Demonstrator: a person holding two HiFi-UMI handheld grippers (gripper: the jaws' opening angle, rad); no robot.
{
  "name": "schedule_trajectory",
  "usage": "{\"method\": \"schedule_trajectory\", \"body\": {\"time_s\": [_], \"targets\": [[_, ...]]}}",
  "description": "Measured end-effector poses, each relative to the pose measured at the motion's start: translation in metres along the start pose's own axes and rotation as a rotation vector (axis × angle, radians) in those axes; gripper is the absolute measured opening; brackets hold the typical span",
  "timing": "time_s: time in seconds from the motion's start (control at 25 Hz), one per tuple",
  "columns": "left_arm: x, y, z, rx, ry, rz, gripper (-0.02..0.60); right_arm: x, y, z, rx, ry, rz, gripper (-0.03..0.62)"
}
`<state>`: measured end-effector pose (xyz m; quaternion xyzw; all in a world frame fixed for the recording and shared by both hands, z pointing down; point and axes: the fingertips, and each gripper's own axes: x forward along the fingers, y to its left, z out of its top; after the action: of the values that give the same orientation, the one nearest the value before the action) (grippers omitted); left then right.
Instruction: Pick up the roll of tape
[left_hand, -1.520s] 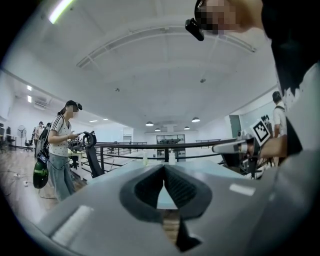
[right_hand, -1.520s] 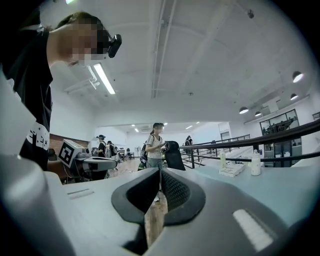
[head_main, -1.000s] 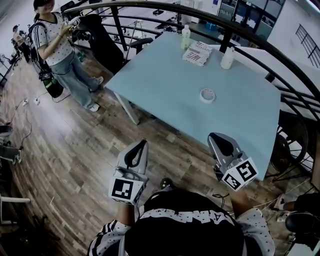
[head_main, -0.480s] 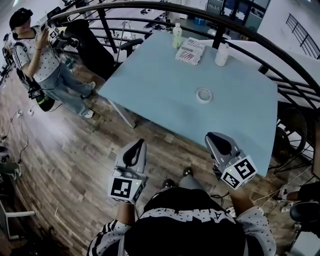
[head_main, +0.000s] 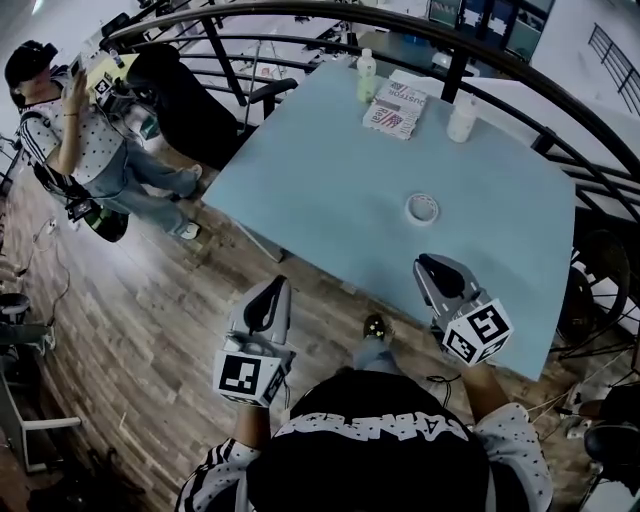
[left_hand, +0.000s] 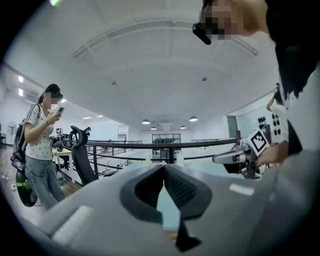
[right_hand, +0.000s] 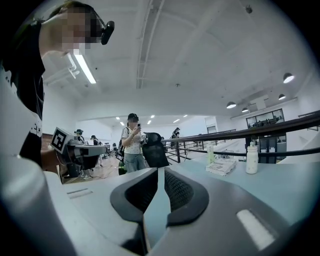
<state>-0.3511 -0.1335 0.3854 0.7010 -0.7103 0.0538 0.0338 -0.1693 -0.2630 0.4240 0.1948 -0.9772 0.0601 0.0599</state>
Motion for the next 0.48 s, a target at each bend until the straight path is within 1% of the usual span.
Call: {"method": "schedule_trajectory", "body": {"time_s": [0.08, 0.28, 0.48], "targets": [[0.018, 0.003, -0.003, 0.009, 0.003, 0.006, 0.0, 0.013, -0.017, -0.007, 0.002, 0.007, 0.001, 0.025], [0.053, 0.007, -0.004, -0.001, 0.023, 0.009, 0.0, 0.037, -0.054, -0.019, -0.007, 0.045, -0.006, 0.035], [0.087, 0.01, -0.005, 0.012, 0.027, 0.009, 0.0, 0.056, -0.09, -0.034, -0.015, 0.085, -0.013, 0.041]]}}
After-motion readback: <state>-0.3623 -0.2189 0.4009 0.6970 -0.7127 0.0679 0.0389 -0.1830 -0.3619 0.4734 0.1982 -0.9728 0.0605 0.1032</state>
